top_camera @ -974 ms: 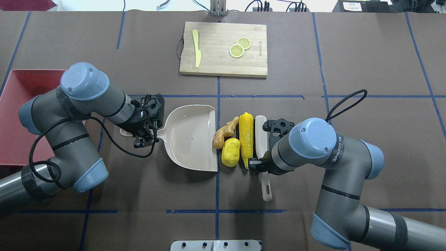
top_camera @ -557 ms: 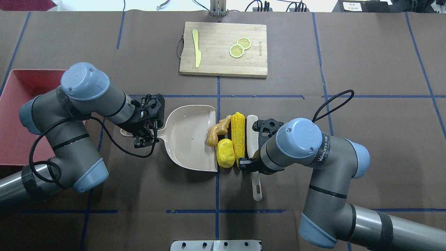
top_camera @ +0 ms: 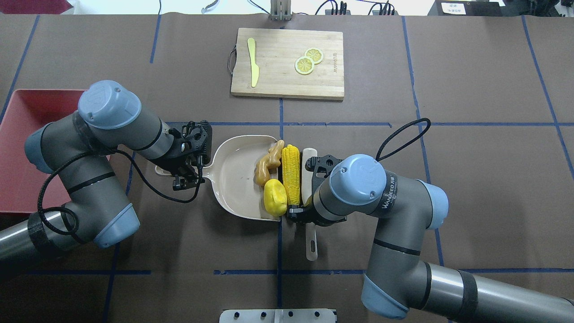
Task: Sweep and dump trash into bin
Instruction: 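Sweep the corn, potato and ginger into the dustpan with the brush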
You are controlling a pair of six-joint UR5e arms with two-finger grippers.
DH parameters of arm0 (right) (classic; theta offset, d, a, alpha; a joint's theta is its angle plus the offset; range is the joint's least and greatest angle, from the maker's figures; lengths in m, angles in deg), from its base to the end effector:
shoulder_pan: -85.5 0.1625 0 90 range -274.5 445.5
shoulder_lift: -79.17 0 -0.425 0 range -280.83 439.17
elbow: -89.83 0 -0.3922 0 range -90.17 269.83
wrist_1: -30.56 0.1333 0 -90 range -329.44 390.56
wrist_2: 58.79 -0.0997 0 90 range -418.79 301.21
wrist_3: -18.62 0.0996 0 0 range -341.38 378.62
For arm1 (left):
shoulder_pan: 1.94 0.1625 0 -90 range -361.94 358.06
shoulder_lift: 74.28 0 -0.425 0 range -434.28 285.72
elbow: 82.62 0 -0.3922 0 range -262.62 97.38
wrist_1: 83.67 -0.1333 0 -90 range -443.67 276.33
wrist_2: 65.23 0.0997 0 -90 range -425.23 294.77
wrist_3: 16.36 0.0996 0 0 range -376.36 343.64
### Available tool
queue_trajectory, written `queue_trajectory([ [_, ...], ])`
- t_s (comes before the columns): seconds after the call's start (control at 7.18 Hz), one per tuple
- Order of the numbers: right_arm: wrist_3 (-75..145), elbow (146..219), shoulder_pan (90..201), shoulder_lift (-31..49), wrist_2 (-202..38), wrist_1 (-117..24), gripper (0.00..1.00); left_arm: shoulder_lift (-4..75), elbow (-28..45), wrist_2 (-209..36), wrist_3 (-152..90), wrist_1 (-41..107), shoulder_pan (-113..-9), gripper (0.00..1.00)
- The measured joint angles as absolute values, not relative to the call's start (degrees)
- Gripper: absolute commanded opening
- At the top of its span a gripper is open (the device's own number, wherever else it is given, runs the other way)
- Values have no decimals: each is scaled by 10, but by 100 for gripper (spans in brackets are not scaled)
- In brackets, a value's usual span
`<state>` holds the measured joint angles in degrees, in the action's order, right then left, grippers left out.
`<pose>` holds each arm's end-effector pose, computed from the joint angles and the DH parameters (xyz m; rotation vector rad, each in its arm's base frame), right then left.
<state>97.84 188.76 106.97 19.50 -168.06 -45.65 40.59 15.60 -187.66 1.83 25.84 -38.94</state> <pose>-0.5713 -0.3326 0.2580 -0.0449 -0.9664 0.0161 0.4588 -0.4458 0.3058 0.7588 0.8392 1.3790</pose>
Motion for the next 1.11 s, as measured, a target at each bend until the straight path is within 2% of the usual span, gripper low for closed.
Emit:
queue_trajectory([
  [1.11, 983, 1836, 1049, 265, -1646, -457, 0, 406, 159, -1877, 18, 258, -389, 1],
])
